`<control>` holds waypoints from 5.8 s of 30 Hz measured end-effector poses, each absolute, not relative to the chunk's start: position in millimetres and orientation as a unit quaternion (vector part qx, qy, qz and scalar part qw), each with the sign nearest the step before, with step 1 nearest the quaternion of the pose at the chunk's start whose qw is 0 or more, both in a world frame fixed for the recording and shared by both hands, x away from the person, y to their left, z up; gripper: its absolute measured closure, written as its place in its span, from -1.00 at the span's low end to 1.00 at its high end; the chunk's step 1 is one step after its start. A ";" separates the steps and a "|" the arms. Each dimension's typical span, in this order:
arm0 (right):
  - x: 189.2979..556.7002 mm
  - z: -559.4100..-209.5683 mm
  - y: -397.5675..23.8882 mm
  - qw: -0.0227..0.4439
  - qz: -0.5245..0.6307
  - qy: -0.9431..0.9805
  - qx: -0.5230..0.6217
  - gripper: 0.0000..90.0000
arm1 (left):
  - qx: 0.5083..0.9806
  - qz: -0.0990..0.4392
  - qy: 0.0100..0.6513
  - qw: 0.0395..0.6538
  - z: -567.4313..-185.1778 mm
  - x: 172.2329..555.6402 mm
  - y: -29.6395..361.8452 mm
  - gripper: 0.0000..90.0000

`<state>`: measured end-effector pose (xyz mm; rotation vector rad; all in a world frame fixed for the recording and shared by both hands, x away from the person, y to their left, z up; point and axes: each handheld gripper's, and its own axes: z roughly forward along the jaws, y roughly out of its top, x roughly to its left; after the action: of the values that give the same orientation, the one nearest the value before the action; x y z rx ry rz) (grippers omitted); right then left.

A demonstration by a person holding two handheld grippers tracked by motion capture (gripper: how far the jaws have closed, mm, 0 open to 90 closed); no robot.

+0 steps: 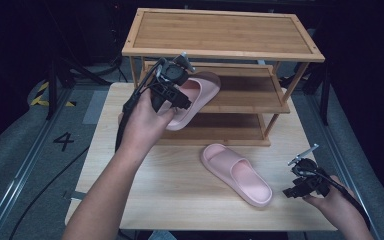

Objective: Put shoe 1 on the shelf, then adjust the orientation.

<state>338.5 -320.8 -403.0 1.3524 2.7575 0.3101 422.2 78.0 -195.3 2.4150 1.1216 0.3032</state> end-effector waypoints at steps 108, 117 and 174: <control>337.0 -399.7 -306.7 0.026 0.107 0.901 0.420 -0.08 | 0.916 0.024 0.375 0.141 -259.8 407.5 61.7 -0.09; 340.2 -396.3 -296.4 0.028 0.117 0.905 0.407 -0.08 | 0.905 -0.005 0.400 0.148 -293.7 392.9 102.4 -0.16; 369.7 -415.0 -162.5 0.047 0.185 0.934 0.301 0.84 | 0.856 0.053 0.509 0.077 -422.2 364.0 190.7 -0.65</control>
<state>369.7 -162.5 -415.0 0.9186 2.8505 0.5659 364.0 190.7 -422.2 2.5638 1.5261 0.1593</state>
